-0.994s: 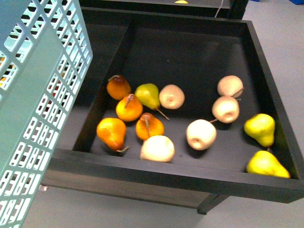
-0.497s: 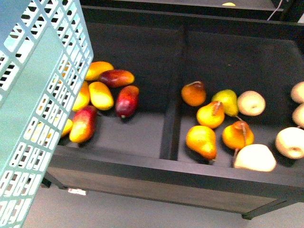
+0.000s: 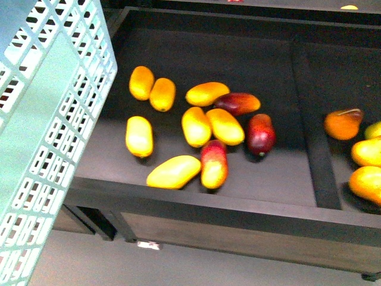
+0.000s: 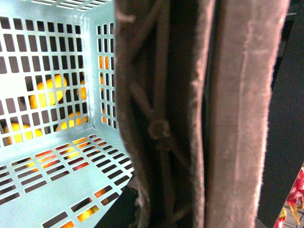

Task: Pick mango and avocado into basket

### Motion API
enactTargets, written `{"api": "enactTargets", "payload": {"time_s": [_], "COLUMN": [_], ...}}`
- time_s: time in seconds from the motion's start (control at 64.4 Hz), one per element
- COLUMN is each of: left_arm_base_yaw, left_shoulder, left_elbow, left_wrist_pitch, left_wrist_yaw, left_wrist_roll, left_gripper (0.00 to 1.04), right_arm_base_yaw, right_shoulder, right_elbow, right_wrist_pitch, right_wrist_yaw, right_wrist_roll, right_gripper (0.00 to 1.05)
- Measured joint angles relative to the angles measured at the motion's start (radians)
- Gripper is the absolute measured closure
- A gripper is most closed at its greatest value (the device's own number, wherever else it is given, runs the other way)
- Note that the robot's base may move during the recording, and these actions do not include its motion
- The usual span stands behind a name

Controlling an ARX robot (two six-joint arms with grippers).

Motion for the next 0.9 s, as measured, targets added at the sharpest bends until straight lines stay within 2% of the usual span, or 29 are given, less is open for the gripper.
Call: {"api": "enactTargets", "payload": {"time_s": [0.901], "left_arm_base_yaw": [0.000], "left_shoulder": [0.000], "left_elbow": [0.000], "left_wrist_pitch": [0.000], "left_wrist_yaw": [0.000], "left_wrist_roll": [0.001], "left_gripper": [0.90], "right_arm_base_yaw": [0.000], "right_shoulder": [0.000], "right_elbow": [0.000], "right_wrist_pitch": [0.000], "right_wrist_yaw": [-0.002], "right_wrist_roll": [0.000], "right_gripper": [0.09]}}
